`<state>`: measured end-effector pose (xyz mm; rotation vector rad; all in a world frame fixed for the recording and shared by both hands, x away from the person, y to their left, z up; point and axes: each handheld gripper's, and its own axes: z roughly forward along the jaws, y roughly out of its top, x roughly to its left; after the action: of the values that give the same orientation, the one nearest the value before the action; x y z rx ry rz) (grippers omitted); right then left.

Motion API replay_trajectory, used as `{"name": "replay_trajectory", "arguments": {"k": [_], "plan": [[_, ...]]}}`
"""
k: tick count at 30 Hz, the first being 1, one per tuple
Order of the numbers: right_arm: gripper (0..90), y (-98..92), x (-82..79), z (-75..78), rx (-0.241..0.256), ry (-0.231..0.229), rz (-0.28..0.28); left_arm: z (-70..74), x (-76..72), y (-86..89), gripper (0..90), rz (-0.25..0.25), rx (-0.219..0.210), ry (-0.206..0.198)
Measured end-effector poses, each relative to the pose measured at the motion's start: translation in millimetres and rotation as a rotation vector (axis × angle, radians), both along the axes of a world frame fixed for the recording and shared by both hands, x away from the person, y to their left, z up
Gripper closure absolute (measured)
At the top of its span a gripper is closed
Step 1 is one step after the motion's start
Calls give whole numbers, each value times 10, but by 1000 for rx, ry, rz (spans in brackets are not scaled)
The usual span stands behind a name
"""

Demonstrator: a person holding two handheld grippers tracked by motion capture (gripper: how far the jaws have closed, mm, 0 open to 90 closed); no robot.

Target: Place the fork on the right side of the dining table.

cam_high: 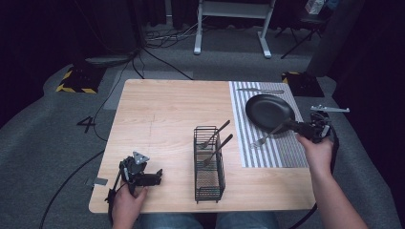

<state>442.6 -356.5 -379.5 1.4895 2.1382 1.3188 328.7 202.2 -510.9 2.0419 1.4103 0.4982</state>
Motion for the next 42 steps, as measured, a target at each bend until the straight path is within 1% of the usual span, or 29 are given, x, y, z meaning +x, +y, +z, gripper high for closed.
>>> {"name": "replay_trajectory", "arguments": {"k": [6,11,17,21,25,32,42], "plan": [[692,-57,-28,-19,-10,10,-4,0,0,0,2,0,0,0],[685,-123,-21,-58,-10,27,-16,0,0,0,1,0,0,1],[667,-207,21,-129,-3,43,-27,0,0,0,1,0,0,1],[664,-259,57,-186,-10,60,-45,0,0,0,2,0,0,1],[659,-292,61,-236,-28,70,-55,0,0,0,2,0,0,1],[648,-368,67,-319,-31,93,-64,0,0,0,1,0,0,1],[642,-473,52,-476,-30,131,-78,0,0,0,1,0,0,1]]}}
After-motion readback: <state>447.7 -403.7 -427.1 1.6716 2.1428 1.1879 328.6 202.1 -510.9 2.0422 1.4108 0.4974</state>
